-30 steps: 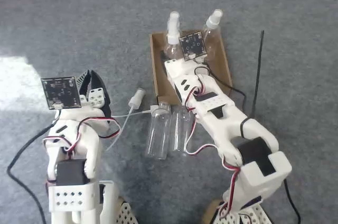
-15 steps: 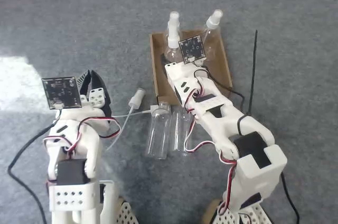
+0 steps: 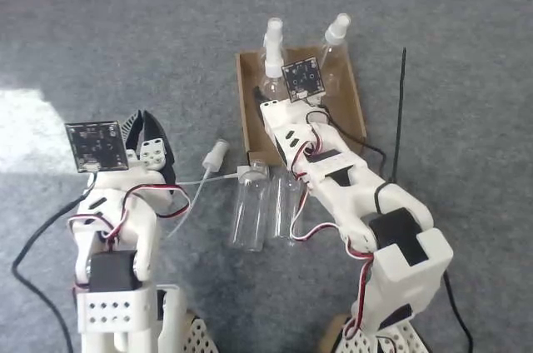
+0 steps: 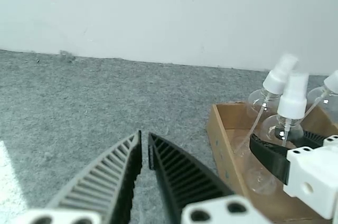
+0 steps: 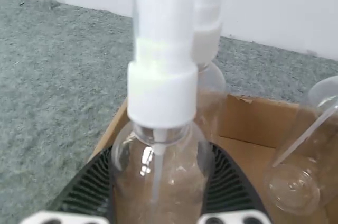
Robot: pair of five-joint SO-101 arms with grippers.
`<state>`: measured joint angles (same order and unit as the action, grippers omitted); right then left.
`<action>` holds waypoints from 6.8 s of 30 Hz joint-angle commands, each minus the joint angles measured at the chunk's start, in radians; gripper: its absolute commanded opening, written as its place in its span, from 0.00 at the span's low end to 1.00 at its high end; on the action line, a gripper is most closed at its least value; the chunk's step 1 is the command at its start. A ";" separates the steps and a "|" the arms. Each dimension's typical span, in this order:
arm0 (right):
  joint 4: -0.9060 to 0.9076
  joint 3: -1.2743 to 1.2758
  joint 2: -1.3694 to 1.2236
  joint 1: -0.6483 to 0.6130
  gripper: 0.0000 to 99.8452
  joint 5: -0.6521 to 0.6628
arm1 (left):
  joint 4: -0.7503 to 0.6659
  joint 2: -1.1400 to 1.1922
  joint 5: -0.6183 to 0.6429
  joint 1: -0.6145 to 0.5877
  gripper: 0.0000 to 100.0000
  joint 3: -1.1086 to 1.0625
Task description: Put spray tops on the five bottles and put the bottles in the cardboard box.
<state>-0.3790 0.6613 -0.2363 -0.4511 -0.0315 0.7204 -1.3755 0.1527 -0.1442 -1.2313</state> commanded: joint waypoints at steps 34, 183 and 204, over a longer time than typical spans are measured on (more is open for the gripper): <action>-0.024 0.035 0.025 -0.022 0.16 -0.003 | -0.029 0.003 0.012 0.003 0.01 0.008; 1.428 0.160 0.631 1.009 0.03 0.844 | 0.540 1.511 -0.331 0.178 0.14 1.041; 1.425 0.052 0.414 1.040 0.03 0.847 | 0.511 1.639 -0.319 0.055 0.01 1.141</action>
<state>1.0618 0.7518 0.1826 0.5800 0.8048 1.1730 0.3782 -0.1695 -0.0368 -0.1772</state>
